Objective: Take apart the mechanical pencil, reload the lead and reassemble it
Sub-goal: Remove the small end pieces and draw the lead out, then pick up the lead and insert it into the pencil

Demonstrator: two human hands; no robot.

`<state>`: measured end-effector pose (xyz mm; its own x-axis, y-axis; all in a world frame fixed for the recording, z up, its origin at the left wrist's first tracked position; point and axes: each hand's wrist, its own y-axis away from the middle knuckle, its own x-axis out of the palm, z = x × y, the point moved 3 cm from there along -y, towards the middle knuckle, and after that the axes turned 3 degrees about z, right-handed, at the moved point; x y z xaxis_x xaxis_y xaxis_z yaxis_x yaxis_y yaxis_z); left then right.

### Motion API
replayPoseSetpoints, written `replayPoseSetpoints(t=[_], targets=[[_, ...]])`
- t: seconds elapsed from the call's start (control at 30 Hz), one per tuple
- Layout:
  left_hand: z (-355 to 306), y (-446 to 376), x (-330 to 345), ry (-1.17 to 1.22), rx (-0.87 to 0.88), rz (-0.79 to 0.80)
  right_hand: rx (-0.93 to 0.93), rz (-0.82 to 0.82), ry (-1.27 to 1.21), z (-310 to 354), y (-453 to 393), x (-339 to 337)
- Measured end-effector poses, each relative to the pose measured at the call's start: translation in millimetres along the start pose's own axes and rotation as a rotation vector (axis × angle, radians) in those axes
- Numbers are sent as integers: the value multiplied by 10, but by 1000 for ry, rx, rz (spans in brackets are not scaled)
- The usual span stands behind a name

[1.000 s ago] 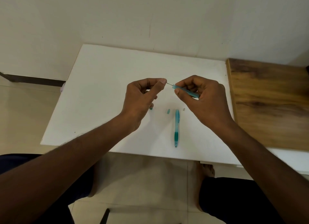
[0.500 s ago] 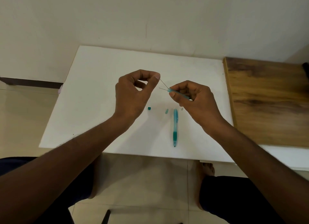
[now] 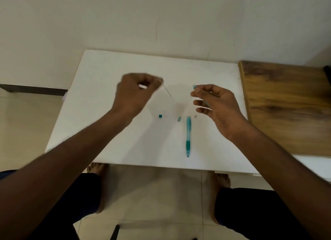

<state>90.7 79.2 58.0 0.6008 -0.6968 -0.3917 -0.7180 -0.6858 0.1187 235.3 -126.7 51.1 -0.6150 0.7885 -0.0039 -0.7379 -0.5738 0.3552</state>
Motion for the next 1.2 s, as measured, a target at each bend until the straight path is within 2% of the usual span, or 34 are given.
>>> replayPoseSetpoints(t=[0.13, 0.27, 0.4, 0.53, 0.6, 0.7, 0.9, 1.13, 1.2], targets=[[187, 76, 269, -351, -16, 346, -7, -42, -9, 72, -34, -84], [358, 148, 479, -524, -67, 477, 8, -35, 7, 62, -9, -84], [407, 195, 553, -632, -28, 432, 5, -34, 31, 65, 16, -83], [333, 189, 489, -570, 42, 414, -8, -35, 49, 89, 28, -81], [222, 146, 376, -553, 134, 342, -9, -34, 47, 98, 31, -82], [135, 79, 189, -673, 245, 237, -9, -24, 42, 93, 32, -76], [243, 86, 161, -782, 155, 373, 8, -7, 41, 58, 31, -29], [217, 142, 262, -880, 232, 334, 12, 13, 48, 4, 22, -11], [209, 110, 263, -735, 200, 291, 8, 12, 61, -19, 24, -6]])
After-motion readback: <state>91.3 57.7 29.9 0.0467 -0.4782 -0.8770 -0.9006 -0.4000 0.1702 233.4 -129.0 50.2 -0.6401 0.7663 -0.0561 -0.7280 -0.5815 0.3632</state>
